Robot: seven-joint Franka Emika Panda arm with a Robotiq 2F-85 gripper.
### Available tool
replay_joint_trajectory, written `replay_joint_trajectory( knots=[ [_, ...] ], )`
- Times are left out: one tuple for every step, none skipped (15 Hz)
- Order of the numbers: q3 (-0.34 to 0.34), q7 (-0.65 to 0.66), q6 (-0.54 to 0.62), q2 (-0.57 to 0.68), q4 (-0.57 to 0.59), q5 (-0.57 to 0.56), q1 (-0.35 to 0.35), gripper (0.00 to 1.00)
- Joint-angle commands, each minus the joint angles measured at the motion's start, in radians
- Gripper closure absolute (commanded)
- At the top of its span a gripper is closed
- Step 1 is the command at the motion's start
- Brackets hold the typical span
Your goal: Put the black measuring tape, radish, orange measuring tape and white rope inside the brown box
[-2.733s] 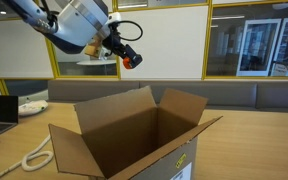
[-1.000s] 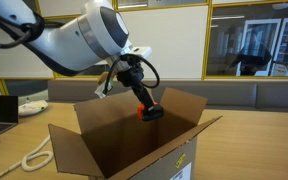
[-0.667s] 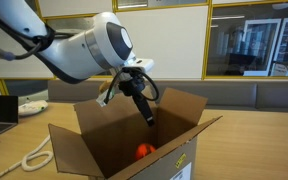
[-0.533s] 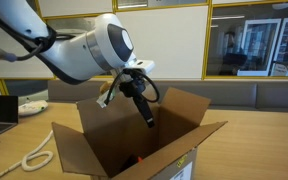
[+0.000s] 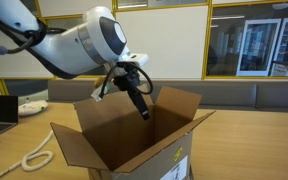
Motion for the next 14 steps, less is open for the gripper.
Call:
replay_joint_trajectory(
  knots=[
    [0.064,-0.007,-0.007,-0.111,-0.028,-0.031,-0.001,0.00],
    [0.082,-0.011,-0.011,-0.132,-0.030,-0.032,0.000,0.00],
    [0.103,-0.013,-0.013,-0.155,-0.034,-0.035,0.002,0.00],
    [0.122,-0.017,-0.015,-0.176,-0.037,-0.031,0.005,0.00],
    [0.146,-0.021,-0.017,-0.198,-0.042,-0.030,0.011,0.00],
    [0.165,-0.036,-0.015,-0.217,-0.048,-0.014,0.021,0.00],
    [0.183,-0.056,-0.010,-0.233,-0.056,0.006,0.036,0.00],
    [0.204,-0.066,-0.006,-0.243,-0.062,0.016,0.047,0.00],
    [0.223,-0.078,0.002,-0.250,-0.070,0.031,0.064,0.00],
    [0.240,-0.089,0.005,-0.253,-0.075,0.045,0.080,0.00],
    [0.259,-0.099,0.010,-0.249,-0.078,0.064,0.099,0.00],
    [0.275,-0.113,0.011,-0.248,-0.081,0.083,0.116,0.00],
    [0.289,-0.127,0.015,-0.240,-0.082,0.104,0.135,0.00],
    [0.304,-0.137,0.020,-0.228,-0.084,0.123,0.151,0.00]
  ],
)
